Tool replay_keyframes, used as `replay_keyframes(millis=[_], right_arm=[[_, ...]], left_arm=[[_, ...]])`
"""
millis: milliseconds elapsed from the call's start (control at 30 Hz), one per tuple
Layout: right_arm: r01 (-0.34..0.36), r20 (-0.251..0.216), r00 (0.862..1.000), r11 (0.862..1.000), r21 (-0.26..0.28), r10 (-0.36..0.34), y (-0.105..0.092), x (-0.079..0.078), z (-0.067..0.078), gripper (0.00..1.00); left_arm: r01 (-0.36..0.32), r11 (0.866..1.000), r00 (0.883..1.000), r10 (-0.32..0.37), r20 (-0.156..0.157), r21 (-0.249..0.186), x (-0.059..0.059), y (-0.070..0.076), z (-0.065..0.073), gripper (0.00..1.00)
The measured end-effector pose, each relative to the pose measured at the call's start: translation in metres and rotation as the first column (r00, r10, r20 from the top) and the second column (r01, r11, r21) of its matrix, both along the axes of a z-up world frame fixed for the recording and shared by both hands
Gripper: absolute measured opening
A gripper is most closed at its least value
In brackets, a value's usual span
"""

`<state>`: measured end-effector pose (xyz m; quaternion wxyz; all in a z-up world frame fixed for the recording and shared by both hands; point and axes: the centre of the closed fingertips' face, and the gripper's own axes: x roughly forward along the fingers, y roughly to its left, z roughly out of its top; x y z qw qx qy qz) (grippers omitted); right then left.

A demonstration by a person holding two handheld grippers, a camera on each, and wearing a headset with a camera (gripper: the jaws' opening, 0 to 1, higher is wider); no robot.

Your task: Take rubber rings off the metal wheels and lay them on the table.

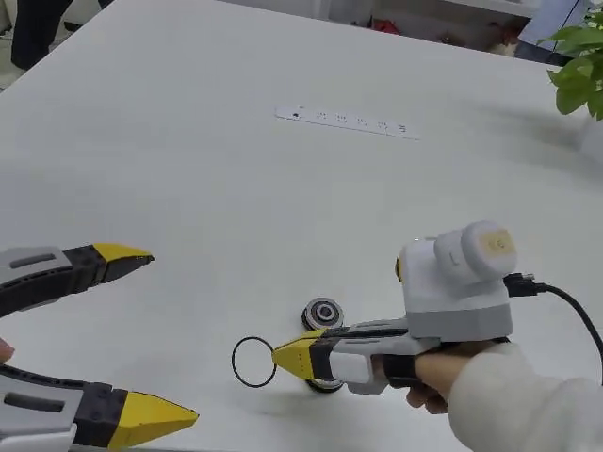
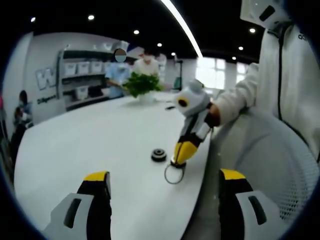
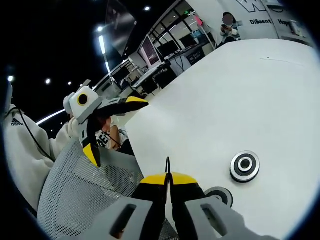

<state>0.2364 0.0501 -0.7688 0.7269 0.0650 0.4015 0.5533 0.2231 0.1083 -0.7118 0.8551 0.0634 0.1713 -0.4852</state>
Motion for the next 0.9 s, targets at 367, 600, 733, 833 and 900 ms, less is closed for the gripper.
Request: replay_keyframes(millis=[367,600,733,833,900], right_arm=[[-0.002,0.009,1.000,0.996,-0.089,0.002,-0.007,-0.001,-0.023,0.00],[0.019,0.017,1.000,0.995,-0.103,-0.018,-0.013,0.004,-0.026,0.00],[0.023,0.015,1.000,0.993,-0.113,-0.021,-0.015,0.005,-0.030,0.01],[0.023,0.020,1.000,0.993,-0.116,-0.021,-0.016,0.006,-0.030,0.02],[0.021,0.019,1.000,0.993,-0.113,-0.019,-0.016,0.006,-0.030,0.03]], left_arm=[[0.001,1.000,1.000,-0.001,-0.006,-0.002,0.000,0.000,-0.001,0.90],[-0.002,1.000,1.000,0.002,-0.009,0.001,0.000,-0.001,-0.001,0.90],[-0.003,1.000,1.000,0.003,-0.010,0.003,0.000,-0.001,-0.002,0.90],[-0.005,1.000,1.000,0.005,-0.010,0.000,-0.001,-0.002,-0.001,0.90],[-0.007,1.000,1.000,0.007,-0.013,0.003,-0.002,-0.001,-0.001,0.90]])
